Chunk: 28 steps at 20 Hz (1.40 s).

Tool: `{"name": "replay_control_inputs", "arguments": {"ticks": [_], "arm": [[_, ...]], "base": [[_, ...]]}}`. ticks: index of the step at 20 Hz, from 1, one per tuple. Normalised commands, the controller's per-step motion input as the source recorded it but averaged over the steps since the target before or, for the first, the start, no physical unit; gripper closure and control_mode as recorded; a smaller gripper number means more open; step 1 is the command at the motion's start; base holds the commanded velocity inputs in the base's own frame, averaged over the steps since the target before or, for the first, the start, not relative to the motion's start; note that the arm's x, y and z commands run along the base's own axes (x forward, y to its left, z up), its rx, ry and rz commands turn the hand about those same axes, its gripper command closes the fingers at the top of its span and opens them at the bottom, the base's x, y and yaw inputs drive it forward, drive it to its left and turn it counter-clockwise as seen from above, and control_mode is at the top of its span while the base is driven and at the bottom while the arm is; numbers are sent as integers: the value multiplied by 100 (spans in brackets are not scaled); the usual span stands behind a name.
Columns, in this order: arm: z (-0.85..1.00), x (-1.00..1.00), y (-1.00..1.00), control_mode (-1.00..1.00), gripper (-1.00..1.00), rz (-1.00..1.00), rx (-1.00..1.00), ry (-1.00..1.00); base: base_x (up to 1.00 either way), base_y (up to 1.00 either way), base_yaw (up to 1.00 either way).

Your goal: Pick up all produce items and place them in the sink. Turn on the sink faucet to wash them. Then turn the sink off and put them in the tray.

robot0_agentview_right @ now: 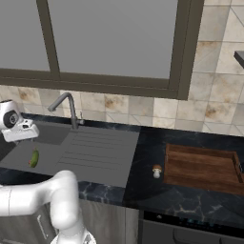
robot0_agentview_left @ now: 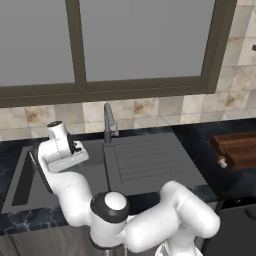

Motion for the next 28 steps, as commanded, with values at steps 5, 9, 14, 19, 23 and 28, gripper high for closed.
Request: {"name": "replay_control_inputs", "arguments": {"ticks": [5,9,14,19,23,28], "arm": [[67,-57,-71,-100,-100,-4,3,0],[63,-52,-76,-100,-100,-2,4,0],[40,-47,-87,-100,-100,0,7,2],[13,-52,-93,-100,-100,0,10,5],[4,-42,-96,-100,-100,0,12,5],[5,-31,-95,-100,-100,-3,10,5]], "base": [[0,0,0],[0,0,0],[0,0,0],[0,0,0],[0,0,0],[0,0,0]]}}
